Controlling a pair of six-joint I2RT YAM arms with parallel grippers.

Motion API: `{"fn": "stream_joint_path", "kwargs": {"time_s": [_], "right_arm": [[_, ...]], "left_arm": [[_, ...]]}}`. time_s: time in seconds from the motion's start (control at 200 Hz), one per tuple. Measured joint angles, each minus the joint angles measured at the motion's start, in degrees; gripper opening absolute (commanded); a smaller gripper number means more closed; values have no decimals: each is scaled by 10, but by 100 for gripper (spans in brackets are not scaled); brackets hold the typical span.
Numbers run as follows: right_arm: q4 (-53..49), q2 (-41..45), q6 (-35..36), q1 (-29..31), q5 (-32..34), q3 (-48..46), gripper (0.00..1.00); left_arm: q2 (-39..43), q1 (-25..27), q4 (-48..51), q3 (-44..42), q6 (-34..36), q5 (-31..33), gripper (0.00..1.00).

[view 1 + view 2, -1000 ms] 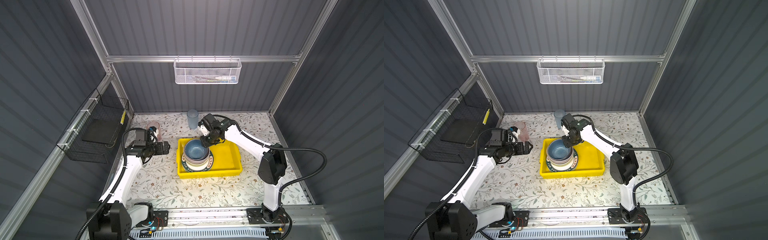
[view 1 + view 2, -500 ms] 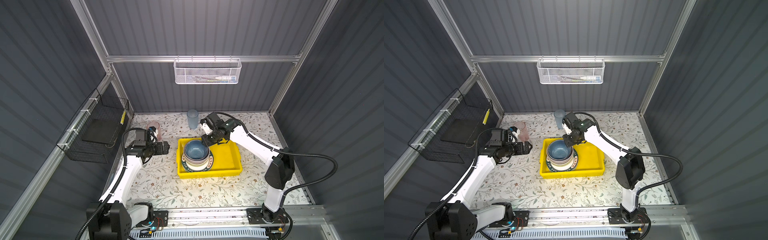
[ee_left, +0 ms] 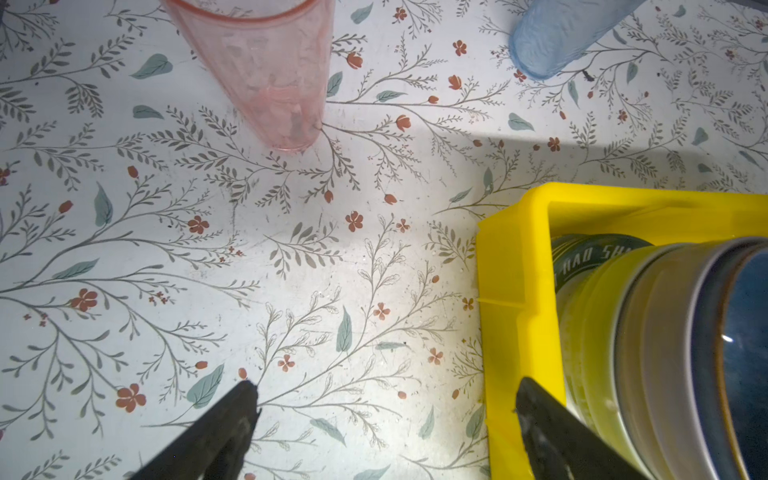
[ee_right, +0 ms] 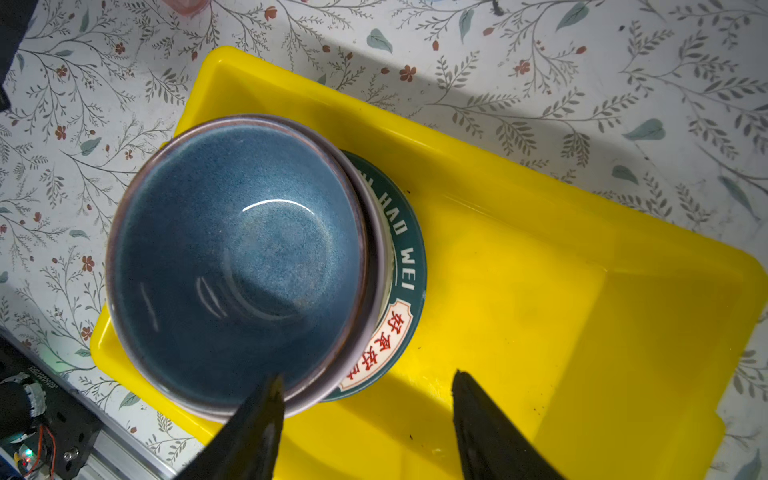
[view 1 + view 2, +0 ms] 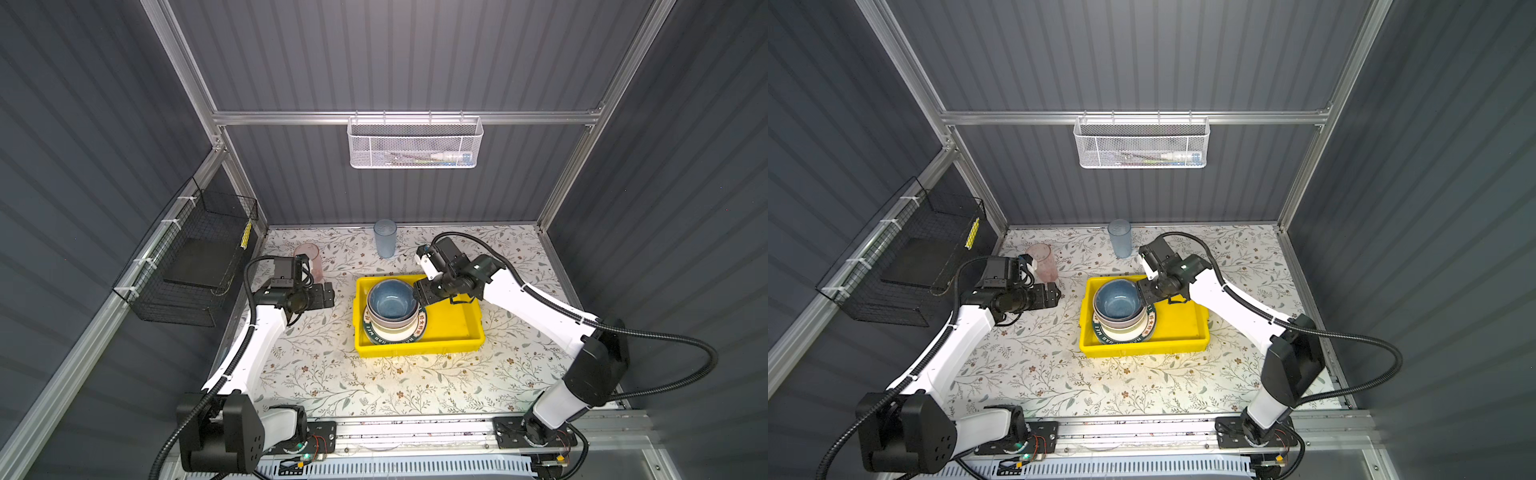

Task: Place the mixed dishes into the plastic bin
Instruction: 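Open the right gripper and withdraw it while the left moves toward the pink cup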

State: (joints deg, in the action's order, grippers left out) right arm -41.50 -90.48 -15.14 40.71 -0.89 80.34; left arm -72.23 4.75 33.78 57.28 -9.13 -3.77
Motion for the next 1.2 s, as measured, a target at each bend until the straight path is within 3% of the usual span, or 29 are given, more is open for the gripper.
{"fn": "stream_joint_path", "kwargs": {"time_s": [0.185,0.44,0.54,0.655,0.82,1.201], "right_arm": [[54,87,-9,0,3,-106,78],[110,180,-21,-8,-7,-217,81],[119,203,-24,-12,-12,-243,82],[130,226,-24,-14,-17,-268,85],[148,253,-27,-18,-28,-302,86],[162,287,-41,-23,-37,-336,86]], "left_arm": [[-37,0,12,51,-18,40,86],[-137,0,35,179,-25,139,76],[-174,0,45,221,-25,176,69],[-226,0,55,280,-15,209,54],[-301,0,68,345,-3,246,54],[-384,-19,104,376,-1,266,54]]}}
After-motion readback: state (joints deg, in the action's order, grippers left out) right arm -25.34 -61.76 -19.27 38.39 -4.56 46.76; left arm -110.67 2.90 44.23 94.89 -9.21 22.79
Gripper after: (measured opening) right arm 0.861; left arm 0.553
